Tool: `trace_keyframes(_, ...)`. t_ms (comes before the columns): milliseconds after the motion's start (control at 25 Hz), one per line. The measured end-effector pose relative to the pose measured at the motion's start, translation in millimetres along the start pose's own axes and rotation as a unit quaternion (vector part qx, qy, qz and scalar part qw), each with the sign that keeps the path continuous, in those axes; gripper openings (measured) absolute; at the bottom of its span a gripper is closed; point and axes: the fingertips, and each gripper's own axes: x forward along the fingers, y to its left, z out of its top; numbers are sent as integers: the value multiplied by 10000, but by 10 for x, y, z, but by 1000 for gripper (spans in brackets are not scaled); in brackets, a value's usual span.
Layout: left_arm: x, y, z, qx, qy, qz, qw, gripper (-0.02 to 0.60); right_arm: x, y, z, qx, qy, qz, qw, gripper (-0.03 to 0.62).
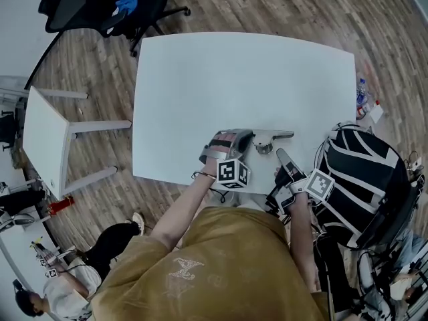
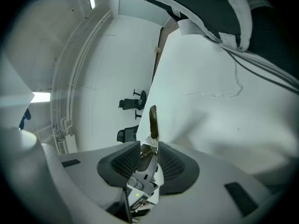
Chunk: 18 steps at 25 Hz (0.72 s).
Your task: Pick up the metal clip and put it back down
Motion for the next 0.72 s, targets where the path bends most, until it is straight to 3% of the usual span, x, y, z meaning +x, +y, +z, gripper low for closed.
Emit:
trace_keyframes(200,-110,151,42,-664,-189,224,9974,6,-13,43,25,-258,-37,-128,9996,127)
trace_keyframes(400,-297,294,88,-1033,-382,404,9931,6,-9,158,104,-1322,-234,-317,9904,127)
trace_keyframes(560,-455,438,112,-1427,-525,566,9867,6,34,325,130,-2339,-286,-424,9709,123)
trace_keyframes(720,-593,541,144,-1825,-653,685,9786,6,43,459,193,-3244,-439,-713,9422,88)
